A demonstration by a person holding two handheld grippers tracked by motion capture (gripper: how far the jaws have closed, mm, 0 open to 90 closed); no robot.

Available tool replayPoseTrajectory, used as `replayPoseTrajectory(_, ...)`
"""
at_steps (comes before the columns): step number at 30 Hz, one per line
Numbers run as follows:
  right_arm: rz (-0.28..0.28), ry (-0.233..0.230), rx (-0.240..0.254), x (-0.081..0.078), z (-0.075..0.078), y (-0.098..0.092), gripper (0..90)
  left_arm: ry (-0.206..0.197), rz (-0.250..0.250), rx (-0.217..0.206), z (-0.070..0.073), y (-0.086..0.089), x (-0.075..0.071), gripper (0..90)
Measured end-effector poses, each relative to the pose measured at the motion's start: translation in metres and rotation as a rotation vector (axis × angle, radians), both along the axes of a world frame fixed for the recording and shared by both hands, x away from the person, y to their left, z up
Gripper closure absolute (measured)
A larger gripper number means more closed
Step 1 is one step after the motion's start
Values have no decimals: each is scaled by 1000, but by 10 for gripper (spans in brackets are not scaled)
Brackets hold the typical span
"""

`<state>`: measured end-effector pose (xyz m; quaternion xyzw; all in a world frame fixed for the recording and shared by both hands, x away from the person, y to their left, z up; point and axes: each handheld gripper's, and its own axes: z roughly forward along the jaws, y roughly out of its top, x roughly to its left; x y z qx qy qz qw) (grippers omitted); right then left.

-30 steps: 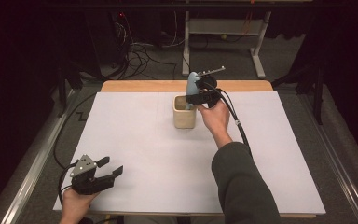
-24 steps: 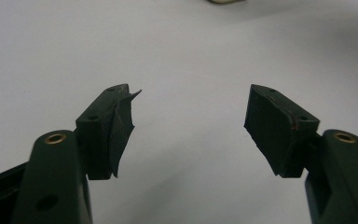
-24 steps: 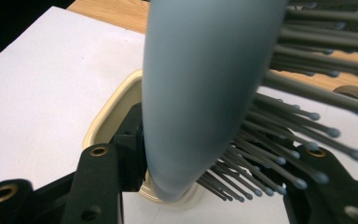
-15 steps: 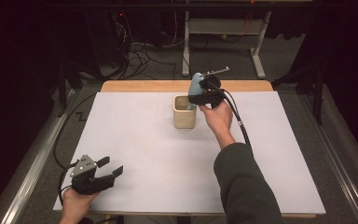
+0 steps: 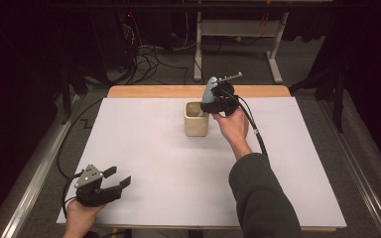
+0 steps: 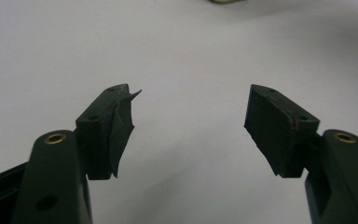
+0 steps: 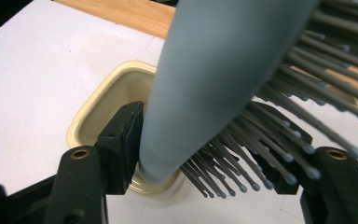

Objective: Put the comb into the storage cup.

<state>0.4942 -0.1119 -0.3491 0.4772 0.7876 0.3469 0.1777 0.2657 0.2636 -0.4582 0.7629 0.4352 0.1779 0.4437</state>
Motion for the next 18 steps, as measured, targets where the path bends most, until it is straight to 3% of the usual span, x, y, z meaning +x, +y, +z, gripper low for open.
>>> replayPoseTrajectory(8,10,-14,-8,-4,2,0,382,-3,2,2,0,0,0,326)
replayPoseTrajectory(10,20,-36,12,-6,1,-1,386,1,2,3,0,0,0,326)
replayPoseTrajectory(18,14,-39,36,-11,0,-13,380,0,2,4,0,0,0,326)
